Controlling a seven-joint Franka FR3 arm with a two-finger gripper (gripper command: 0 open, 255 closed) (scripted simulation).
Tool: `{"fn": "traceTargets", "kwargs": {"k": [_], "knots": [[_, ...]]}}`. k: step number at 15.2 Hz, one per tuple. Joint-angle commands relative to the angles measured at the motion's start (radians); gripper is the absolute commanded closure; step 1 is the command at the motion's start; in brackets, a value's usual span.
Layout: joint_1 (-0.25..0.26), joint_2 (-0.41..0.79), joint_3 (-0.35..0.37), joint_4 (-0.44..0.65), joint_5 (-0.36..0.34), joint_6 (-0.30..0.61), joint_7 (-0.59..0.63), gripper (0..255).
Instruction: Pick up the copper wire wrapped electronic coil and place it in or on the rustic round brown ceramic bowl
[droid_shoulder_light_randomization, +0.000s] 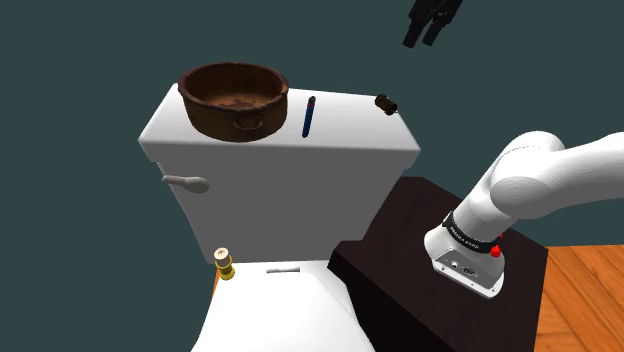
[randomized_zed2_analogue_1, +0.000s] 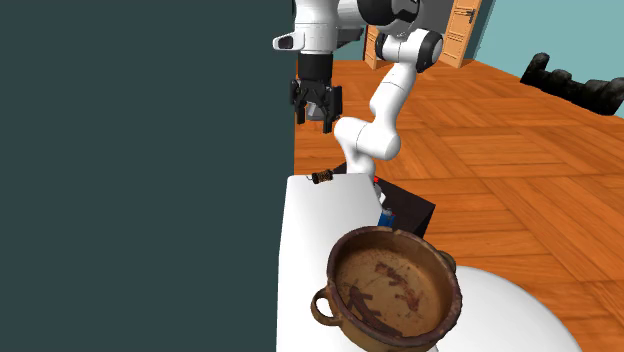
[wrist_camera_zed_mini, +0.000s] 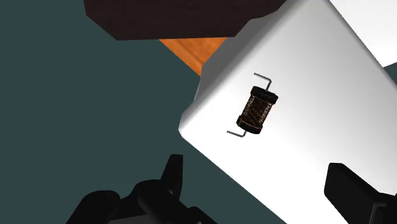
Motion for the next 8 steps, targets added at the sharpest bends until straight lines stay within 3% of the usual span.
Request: {"fn": "traceTargets", "kwargs": {"k": [1,8], "knots": [[0.000,0.000,0.000,0.000,0.000,0.000,0.000,0],[0.005,-0.053,0.158,-0.209,0.013,0.109,0.145,0]]}}
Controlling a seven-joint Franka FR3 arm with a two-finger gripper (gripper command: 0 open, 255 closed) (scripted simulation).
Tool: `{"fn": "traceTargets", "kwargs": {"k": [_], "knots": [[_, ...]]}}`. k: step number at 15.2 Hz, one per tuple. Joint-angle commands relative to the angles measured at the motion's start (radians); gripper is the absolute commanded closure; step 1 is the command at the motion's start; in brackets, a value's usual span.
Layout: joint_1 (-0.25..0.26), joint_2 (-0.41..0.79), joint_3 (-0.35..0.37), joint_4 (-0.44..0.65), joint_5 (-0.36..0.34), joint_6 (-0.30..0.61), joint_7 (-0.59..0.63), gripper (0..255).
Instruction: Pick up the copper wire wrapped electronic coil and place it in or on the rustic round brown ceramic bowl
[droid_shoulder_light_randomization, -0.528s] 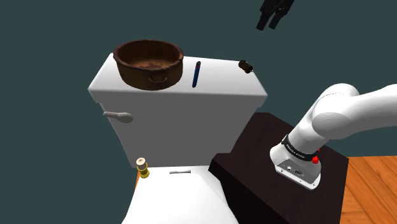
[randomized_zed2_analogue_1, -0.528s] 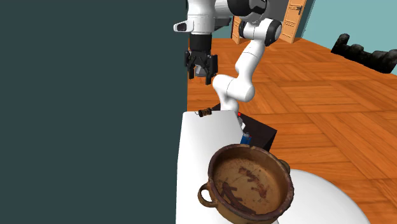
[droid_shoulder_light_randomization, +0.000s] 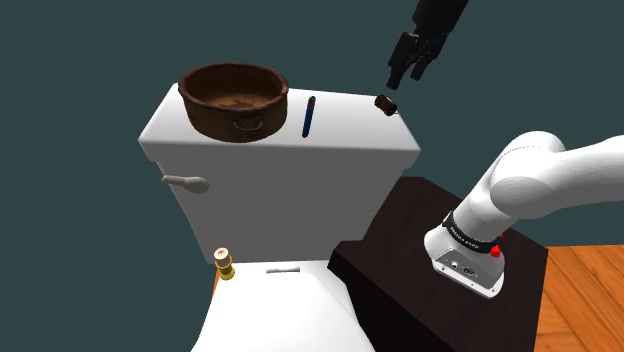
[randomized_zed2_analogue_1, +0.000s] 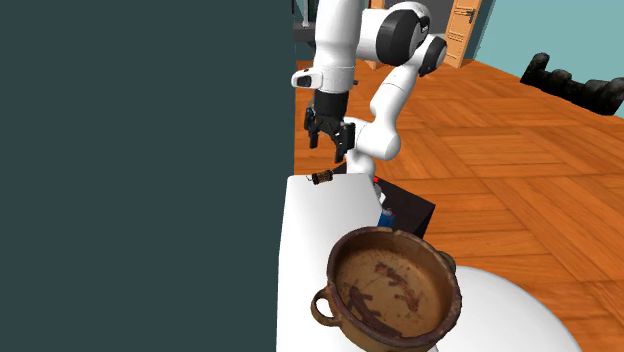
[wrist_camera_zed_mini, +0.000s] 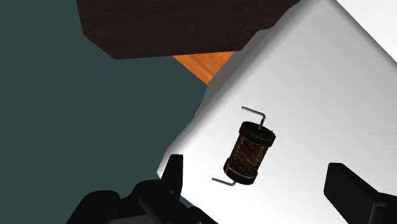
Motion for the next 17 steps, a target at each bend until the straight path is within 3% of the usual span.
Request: {"fn": "traceTargets", "kwargs": {"k": [1,9,16,17], "knots": [[0.007,-0.008,0.050,-0.049,0.013,0.029,0.048,0],[0.012,-0.015,0.061,-0.155,0.023,0.127,0.045,0],[0.012,-0.015,0.061,-0.155,0.024,0.127,0.045,0],[0.012,-0.015,0.061,-0.155,0.024,0.127,0.045,255]]}}
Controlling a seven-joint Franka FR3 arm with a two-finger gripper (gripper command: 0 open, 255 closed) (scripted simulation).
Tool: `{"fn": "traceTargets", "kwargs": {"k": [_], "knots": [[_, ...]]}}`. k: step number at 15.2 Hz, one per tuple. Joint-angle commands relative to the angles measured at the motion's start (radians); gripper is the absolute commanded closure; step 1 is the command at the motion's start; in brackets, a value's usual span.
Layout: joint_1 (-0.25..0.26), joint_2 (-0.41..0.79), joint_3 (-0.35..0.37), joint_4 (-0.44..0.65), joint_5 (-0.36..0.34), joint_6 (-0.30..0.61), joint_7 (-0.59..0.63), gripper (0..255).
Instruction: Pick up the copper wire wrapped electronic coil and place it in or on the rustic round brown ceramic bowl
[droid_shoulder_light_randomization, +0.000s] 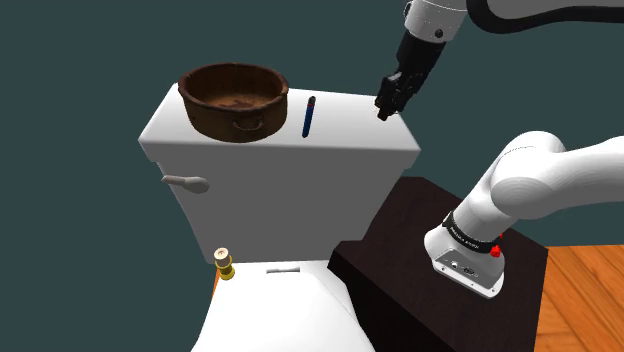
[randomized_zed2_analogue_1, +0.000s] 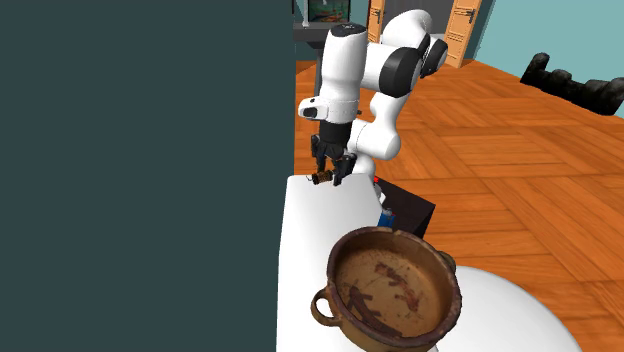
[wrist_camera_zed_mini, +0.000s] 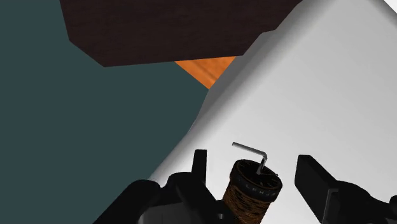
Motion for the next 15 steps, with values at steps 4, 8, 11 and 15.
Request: {"fn": "traceTargets", "kwargs": {"k": [4,8,11,15], "knots": [[0.001,-0.002,0.001,0.000,0.001,-0.002,0.002,255],[0.001,-0.006,-0.001,-0.003,0.000,-0.003,0.000,255],[-0.002,0.003,-0.004,0.028,-0.004,-0.025,0.000,255],[-0.006,0.011,-0.010,0.086,-0.010,-0.075,-0.001,255]]}}
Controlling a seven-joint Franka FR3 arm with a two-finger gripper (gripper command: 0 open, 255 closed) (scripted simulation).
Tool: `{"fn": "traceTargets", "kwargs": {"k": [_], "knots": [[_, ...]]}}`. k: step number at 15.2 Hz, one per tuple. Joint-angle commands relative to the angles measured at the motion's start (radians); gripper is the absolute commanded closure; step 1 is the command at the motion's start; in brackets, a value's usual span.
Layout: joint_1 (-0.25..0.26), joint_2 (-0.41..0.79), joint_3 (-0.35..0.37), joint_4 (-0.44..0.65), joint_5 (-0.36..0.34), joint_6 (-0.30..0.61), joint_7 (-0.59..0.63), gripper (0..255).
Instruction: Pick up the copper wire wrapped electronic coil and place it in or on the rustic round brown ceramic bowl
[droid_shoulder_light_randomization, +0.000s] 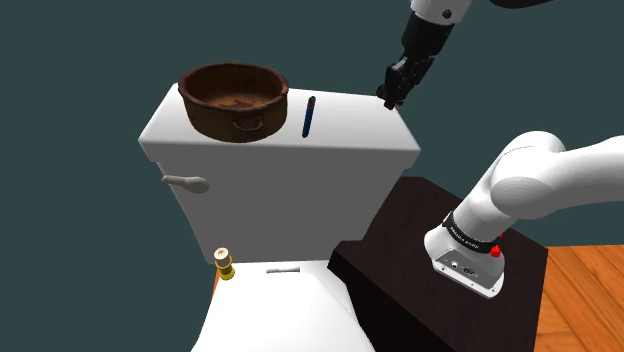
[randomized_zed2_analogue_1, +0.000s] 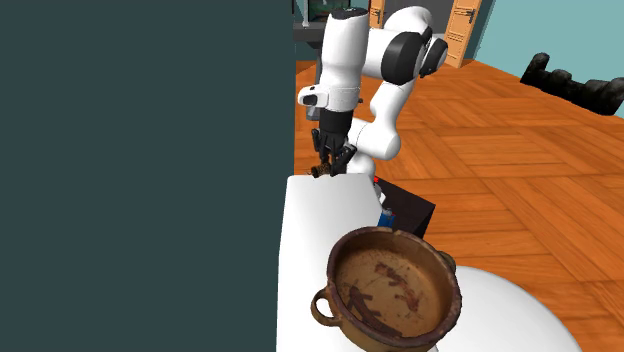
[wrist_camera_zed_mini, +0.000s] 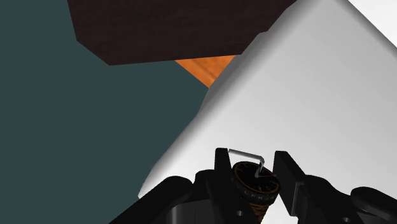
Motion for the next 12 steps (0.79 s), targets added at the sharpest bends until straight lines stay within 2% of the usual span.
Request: {"fn": "traceTargets", "kwargs": {"k": [1,12], "knots": [[-0.002,0.003,-0.003,0.026,-0.003,-0.023,0.000,255],[-0.012,0.045,-0.018,0.199,-0.019,-0.154,0.000,255]]}}
